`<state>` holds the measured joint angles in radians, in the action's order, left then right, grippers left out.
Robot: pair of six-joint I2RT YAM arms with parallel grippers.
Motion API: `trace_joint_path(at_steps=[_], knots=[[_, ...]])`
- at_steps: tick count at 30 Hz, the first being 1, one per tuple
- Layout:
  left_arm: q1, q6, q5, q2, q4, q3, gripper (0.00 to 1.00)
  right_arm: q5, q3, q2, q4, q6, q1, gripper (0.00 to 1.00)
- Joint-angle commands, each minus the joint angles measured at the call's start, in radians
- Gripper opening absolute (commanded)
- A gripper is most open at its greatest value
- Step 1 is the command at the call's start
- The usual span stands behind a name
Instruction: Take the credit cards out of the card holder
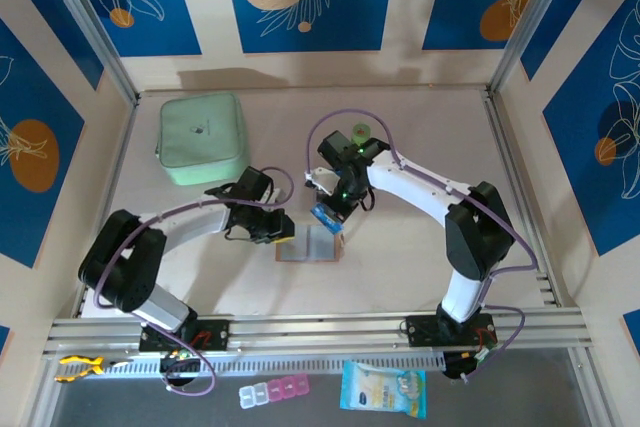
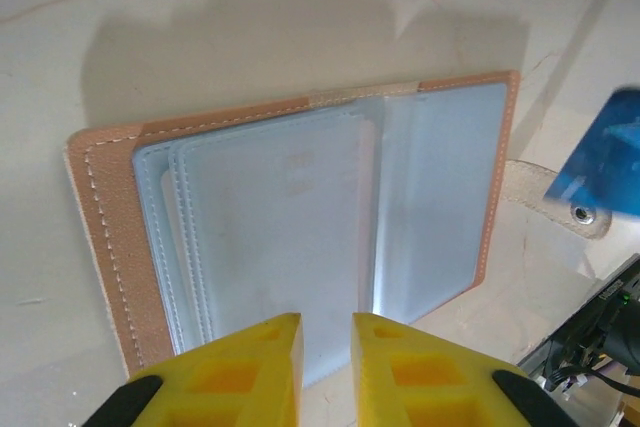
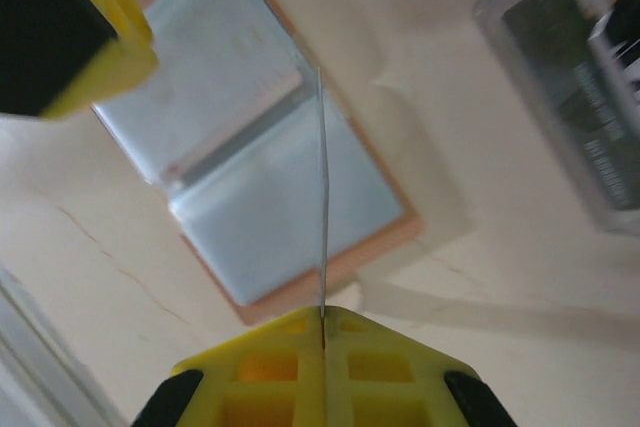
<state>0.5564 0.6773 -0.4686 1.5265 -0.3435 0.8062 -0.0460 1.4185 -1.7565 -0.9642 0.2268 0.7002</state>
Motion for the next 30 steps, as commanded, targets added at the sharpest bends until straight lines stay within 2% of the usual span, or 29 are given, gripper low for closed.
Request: trace_joint_path(at_steps=[1, 7, 19, 24, 30], knots=[[-0.012, -0.02, 0.029, -0.045, -0.047, 0.014, 0.21, -0.089, 0.059, -0.006, -0.098, 0.262, 0.0, 0.0], [-0.034, -0.027, 0.044, -0.074, -0.064, 0.005, 0.21, -0.069, 0.204, -0.07, -0.166, 0.418, -0.072, 0.0], [-0.066, -0.026, 0.041, -0.106, -0.065, -0.032, 0.21, -0.013, 0.526, -0.248, -0.252, 0.545, -0.193, 0.0], [-0.078, -0.025, 0.042, -0.111, -0.066, -0.045, 0.21, 0.002, 0.606, -0.313, -0.265, 0.578, -0.214, 0.0], [-0.086, -0.019, 0.041, -0.112, -0.06, -0.059, 0.21, 0.001, 0.619, -0.375, -0.228, 0.607, -0.23, 0.0]])
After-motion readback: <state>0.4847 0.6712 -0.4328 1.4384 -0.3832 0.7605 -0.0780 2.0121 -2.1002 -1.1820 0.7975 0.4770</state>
